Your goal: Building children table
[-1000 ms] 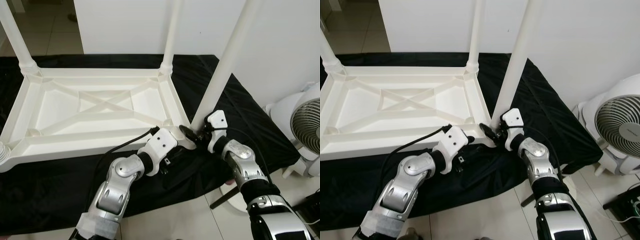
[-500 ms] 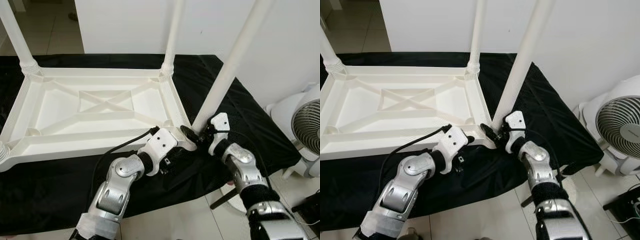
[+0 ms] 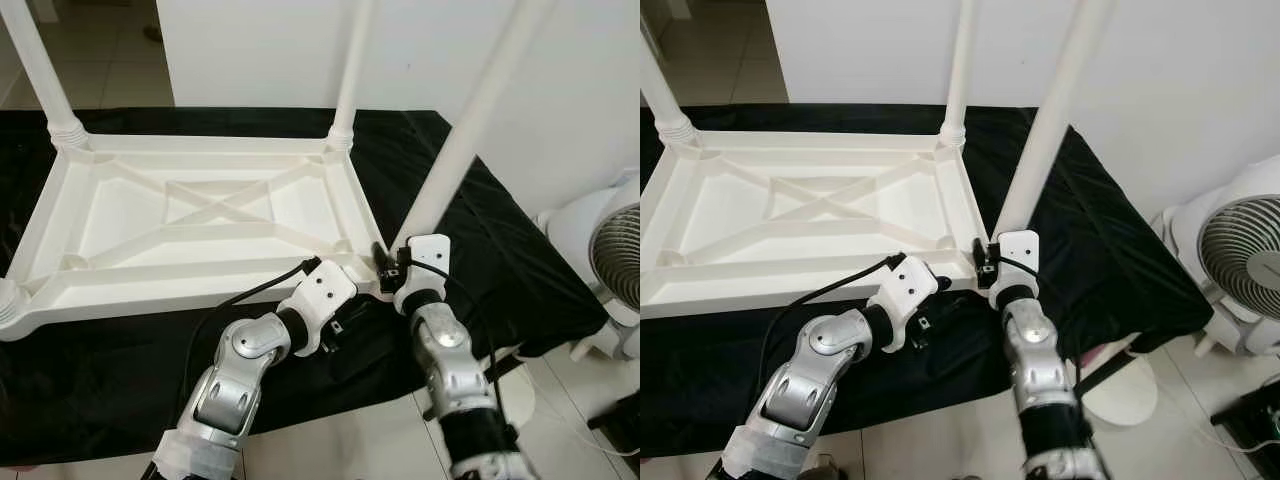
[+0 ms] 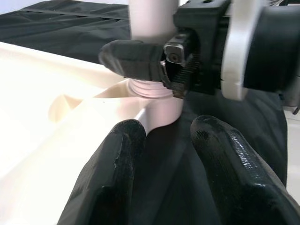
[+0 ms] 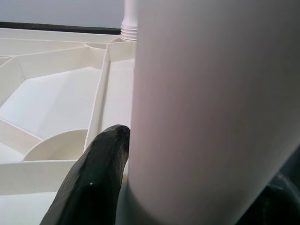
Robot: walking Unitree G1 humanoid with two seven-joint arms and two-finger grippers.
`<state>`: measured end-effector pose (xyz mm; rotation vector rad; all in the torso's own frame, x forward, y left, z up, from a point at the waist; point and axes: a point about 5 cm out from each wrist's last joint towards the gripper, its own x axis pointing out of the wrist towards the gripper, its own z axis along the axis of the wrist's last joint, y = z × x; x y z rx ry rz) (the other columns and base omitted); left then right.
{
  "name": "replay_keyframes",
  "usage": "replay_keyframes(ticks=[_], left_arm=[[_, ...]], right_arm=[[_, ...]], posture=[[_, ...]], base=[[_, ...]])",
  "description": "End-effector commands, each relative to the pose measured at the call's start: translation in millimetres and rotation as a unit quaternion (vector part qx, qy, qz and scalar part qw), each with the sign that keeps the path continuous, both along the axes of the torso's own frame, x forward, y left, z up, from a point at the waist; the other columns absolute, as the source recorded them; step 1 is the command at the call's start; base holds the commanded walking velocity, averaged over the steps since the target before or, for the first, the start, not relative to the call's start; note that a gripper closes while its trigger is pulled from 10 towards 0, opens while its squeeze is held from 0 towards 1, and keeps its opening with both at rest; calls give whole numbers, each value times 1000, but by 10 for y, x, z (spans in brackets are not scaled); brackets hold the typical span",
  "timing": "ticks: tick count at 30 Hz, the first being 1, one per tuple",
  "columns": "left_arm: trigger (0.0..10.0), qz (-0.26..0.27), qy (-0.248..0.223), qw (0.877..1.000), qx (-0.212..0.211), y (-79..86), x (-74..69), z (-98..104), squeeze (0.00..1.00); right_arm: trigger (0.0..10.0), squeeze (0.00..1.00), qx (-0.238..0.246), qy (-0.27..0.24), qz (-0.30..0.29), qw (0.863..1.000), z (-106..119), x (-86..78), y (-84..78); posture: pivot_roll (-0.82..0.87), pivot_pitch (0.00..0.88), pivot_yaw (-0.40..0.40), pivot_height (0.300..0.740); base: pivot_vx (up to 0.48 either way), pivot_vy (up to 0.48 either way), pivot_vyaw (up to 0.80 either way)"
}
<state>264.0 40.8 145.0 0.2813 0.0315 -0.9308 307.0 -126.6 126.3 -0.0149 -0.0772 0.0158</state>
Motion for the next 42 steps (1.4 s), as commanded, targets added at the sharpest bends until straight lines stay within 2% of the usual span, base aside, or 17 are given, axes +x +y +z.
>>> replay_keyframes(ticks=[1,5,6,7,8,12,15,16,18,19,24,25,26,27,29,41,42], left_arm=[[10000,34,-3,999,-8,-23,1,-9,0],[10000,30,-4,1000,-7,-37,-2,-9,0],[10000,29,-4,1000,-7,-41,0,-10,0],[10000,29,-4,1000,-7,-41,0,-10,0],[10000,31,-5,999,-6,-35,7,-6,0],[10000,35,-6,999,-7,-20,22,0,0],[10000,38,-6,999,-8,-17,21,1,0],[10000,38,-5,999,-8,-21,13,-3,0],[10000,38,-5,999,-8,-24,7,-5,0],[10000,38,-5,999,-8,-27,6,-7,0],[10000,42,-7,999,-10,-16,23,9,0],[10000,42,-7,999,-10,-16,23,9,0],[10000,42,-7,999,-9,-11,23,8,0],[10000,42,-7,999,-9,-11,23,8,0],[10000,42,-7,999,-8,-6,25,7,0],[10000,40,-7,999,-10,-31,39,17,0],[10000,40,-8,999,-10,-27,42,19,0]], right_arm=[[10000,0,-2,31,4,1000,-124,-54,-28],[10000,0,-6,30,6,1000,-101,-74,-28],[10000,129,-7,34,8,999,-107,-78,-30],[10000,129,-7,34,8,999,-107,-78,-30],[10000,1000,-7,34,8,999,-103,-84,-31],[10000,1000,2,24,18,1000,-76,-76,-36],[10000,1000,17,13,53,998,-19,-48,-50],[10000,725,17,10,82,996,15,-28,-72],[10000,725,16,9,101,995,35,-17,-87],[10000,0,12,10,131,991,54,-6,-96],[10000,0,-37,19,239,970,77,40,-213],[10000,0,-37,19,239,970,77,40,-213],[10000,0,-49,24,274,960,55,34,-227],[10000,0,-49,24,274,960,55,34,-227],[10000,0,-69,33,316,946,-17,46,-276],[10000,0,-110,30,360,926,-63,221,-232],[4941,0,-116,31,366,923,-65,238,-223]], posture=[[59,57,-92,740],[60,53,-94,740],[61,50,-96,740],[61,50,-96,740],[61,49,-96,740],[62,47,-100,740],[65,47,-102,740],[64,47,-103,740],[64,46,-103,740],[65,46,-105,740],[68,44,-106,740],[68,44,-106,740],[66,44,-106,740],[66,44,-106,740],[63,46,-103,740],[65,51,-94,740],[66,51,-92,740]], base=[[0,0,0],[0,0,0],[0,0,0],[0,0,0],[0,0,0],[0,0,0],[0,0,0],[0,0,0],[0,0,0],[0,0,0],[0,0,0],[0,0,0],[0,0,0],[0,0,0],[0,0,0],[0,0,0],[0,0,0]])
